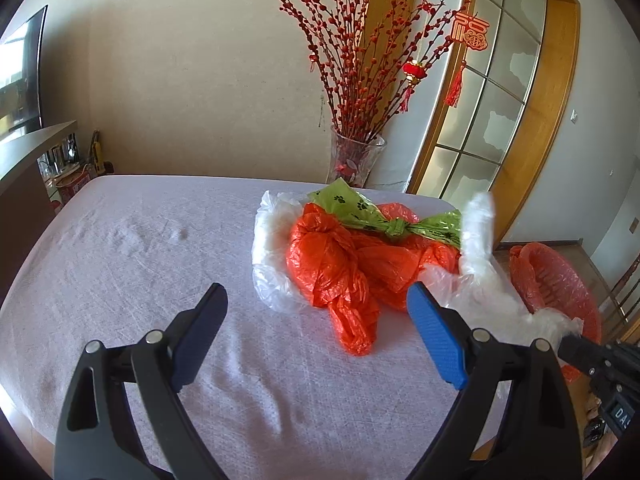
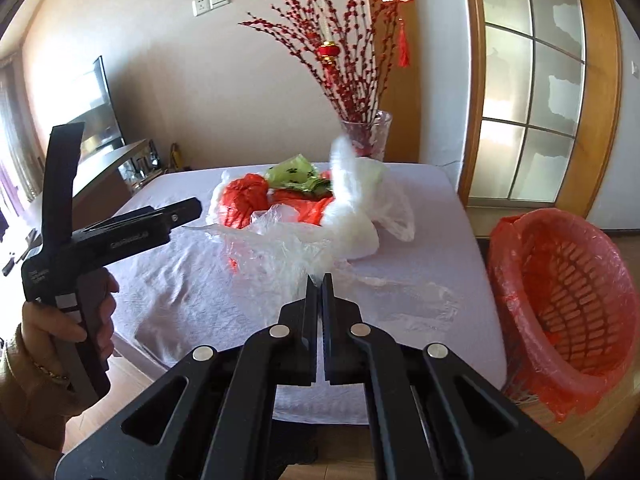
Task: Collect trash
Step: 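Grasp the clear plastic bag with the right gripper while the left gripper grasps the orange bag, then carry the clear bag and orange bag over the red basket and release both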
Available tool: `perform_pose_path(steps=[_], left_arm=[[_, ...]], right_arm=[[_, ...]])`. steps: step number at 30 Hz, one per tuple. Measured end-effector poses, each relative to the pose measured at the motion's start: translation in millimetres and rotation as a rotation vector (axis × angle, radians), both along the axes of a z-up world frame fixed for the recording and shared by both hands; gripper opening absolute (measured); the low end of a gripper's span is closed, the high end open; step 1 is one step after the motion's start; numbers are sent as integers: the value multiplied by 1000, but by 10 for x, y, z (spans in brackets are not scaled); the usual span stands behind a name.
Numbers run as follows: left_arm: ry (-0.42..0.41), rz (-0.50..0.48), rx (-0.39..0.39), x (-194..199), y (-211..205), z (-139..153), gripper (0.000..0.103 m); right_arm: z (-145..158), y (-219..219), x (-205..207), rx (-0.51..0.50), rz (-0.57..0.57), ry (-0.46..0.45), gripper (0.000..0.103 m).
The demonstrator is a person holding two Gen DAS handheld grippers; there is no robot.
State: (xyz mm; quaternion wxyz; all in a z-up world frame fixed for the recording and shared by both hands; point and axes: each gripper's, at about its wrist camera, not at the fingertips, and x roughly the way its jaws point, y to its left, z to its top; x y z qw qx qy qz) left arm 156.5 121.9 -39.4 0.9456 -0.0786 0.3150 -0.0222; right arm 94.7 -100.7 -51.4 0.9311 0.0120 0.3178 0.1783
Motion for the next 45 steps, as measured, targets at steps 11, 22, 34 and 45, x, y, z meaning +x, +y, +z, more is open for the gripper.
perform_pose_path(steps=[11, 22, 34, 45], left_arm=[[-4, 78, 12, -66, 315, 62, 89], [62, 8, 87, 337, -219, -144, 67], [225, -2, 44, 619, -417, -590, 19], [81, -77, 53, 278, -409, -321, 7]], right_arm=[[345, -98, -16, 61, -40, -109, 2], [370, -758, 46, 94, -245, -121, 2], [149, -1045, 66, 107, -304, -60, 2], [173, -1136, 30, 128, -328, -72, 2]])
